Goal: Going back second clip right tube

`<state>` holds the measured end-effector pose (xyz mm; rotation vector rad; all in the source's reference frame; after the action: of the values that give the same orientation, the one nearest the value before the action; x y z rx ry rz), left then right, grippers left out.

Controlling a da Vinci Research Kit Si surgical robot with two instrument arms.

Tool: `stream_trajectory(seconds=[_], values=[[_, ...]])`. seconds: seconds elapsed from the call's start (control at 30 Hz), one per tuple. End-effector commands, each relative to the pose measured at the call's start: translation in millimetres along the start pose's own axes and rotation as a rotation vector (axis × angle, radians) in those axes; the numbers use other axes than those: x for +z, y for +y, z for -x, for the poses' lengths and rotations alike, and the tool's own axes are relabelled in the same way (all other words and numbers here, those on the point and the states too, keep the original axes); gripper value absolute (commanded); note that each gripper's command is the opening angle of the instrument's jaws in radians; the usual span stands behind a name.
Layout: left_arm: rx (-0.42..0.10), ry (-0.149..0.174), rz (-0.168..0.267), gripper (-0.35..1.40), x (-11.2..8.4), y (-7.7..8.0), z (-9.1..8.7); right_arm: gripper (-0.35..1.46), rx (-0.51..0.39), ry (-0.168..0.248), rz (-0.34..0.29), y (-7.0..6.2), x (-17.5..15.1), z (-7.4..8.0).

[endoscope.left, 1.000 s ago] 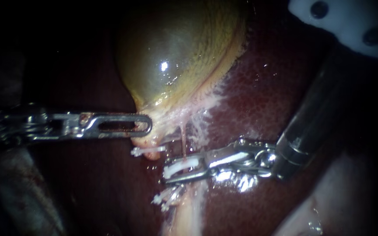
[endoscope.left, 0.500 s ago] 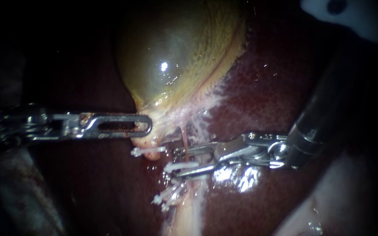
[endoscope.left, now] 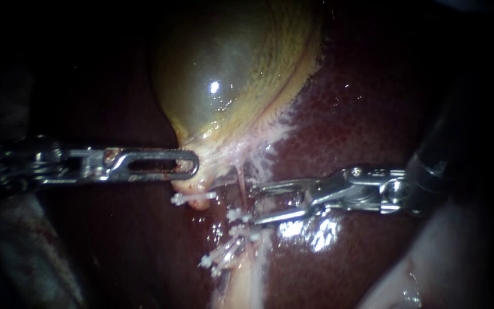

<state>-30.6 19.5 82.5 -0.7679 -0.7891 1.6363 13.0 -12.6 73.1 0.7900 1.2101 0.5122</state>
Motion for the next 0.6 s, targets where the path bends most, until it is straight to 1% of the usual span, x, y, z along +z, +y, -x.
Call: stream_trajectory(seconds=[0.03, 0.13, 0.3, 0.6], values=[[0.0, 0.0, 0.0, -0.35, 0.0, 0.0, 0.0, 0.42, -0.014, 0.002, 0.002, -0.2, -0.5, -0.2], [0.0, 0.0, 0.0, -0.35, 0.1, 0.0, 0.0, 0.41, -0.04, 0.002, 0.013, -0.6, -1.5, -0.5], [0.0, 0.0, 0.0, -0.35, 0.1, 0.0, 0.0, 0.41, -0.087, -0.002, 0.015, -0.9, -2.6, -0.4], [0.0, 0.0, -0.001, -0.35, 0.1, 0.0, 0.0, 0.44, -0.251, -0.008, 0.049, -2.1, -5.6, -0.2]])
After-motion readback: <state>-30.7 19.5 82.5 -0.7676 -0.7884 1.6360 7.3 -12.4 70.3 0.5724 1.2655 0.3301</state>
